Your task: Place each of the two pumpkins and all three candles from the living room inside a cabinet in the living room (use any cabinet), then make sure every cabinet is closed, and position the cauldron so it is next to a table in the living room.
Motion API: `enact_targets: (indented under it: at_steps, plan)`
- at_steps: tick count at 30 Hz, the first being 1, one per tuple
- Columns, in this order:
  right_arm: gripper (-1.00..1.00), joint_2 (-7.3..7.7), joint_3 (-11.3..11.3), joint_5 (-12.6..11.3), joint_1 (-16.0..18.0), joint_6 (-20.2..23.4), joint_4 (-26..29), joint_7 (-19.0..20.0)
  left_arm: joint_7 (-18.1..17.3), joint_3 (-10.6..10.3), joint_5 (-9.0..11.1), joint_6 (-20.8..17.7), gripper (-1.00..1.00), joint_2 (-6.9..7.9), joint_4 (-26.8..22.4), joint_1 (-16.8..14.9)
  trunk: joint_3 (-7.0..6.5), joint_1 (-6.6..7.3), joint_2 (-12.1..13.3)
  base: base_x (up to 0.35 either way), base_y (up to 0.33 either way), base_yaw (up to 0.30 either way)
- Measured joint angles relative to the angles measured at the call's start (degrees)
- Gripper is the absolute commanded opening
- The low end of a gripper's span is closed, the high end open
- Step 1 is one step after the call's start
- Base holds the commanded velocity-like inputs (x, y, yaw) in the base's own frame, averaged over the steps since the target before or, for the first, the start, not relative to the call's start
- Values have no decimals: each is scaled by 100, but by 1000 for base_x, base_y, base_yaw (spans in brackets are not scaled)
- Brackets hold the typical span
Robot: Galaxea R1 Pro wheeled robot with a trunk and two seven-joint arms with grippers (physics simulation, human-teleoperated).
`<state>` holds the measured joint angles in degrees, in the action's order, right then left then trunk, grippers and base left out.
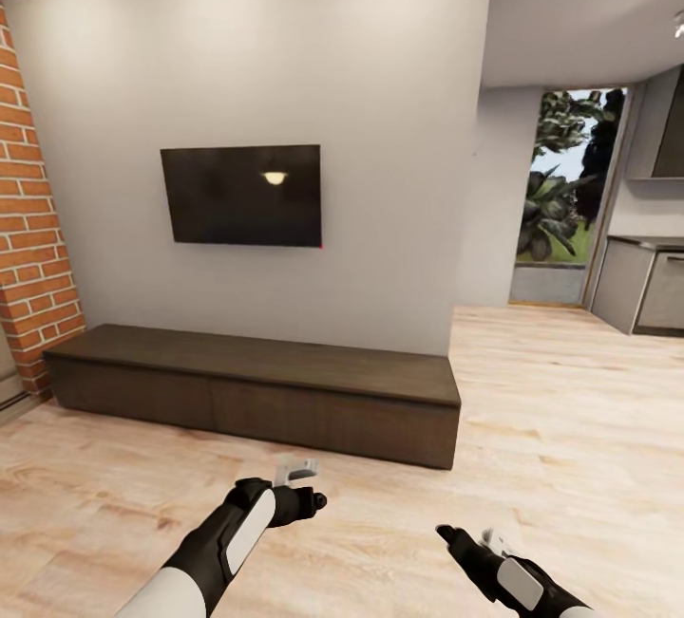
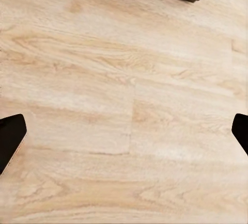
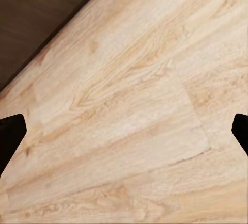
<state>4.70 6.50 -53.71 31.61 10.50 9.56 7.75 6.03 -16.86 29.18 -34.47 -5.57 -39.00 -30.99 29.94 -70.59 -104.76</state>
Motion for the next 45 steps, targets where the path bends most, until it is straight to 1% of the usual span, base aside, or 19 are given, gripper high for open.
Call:
enact_targets:
  at_steps: [4, 8, 10, 14, 19, 30, 40, 45]
  plan:
    - [100, 0, 6, 7, -1, -68, 0, -1, 3, 0, 0, 0, 100, 0, 0, 0, 15, 0, 0, 308, 109, 0]
    - [100, 1, 13, 40, -1, -457, -70, 15, 0, -7, 0, 0, 100, 0, -2, 0, 17, 0, 0, 322, 88, 0]
    - [100, 1, 14, 43, -1, -513, -146, 33, 2, -5, 0, 0, 100, 0, -1, 0, 17, 0, 0, 325, 80, 0]
    - [100, 1, 4, 14, -1, -526, -189, 26, 2, -4, 0, 0, 100, 0, -2, 0, 17, 0, 0, 302, 78, 0]
    - [100, 1, -6, -14, -1, -514, -189, 20, 0, -1, 0, 1, 100, 0, 0, 0, 17, -2, 0, 160, 92, -43]
    - [100, 1, -4, -19, -2, -432, -182, 130, 0, -1, 0, 2, 100, -1, 0, -1, 18, -2, 0, 94, 104, -249]
    - [100, 1, -3, -13, -1, -433, -184, 151, 0, 1, 0, 0, 100, 0, -1, 0, 20, -1, 0, 192, 107, -26]
    - [100, 2, -3, -19, -1, -426, -184, 156, 0, -1, -9, 1, 100, 0, -1, 0, 55, -2, 0, 143, 77, -58]
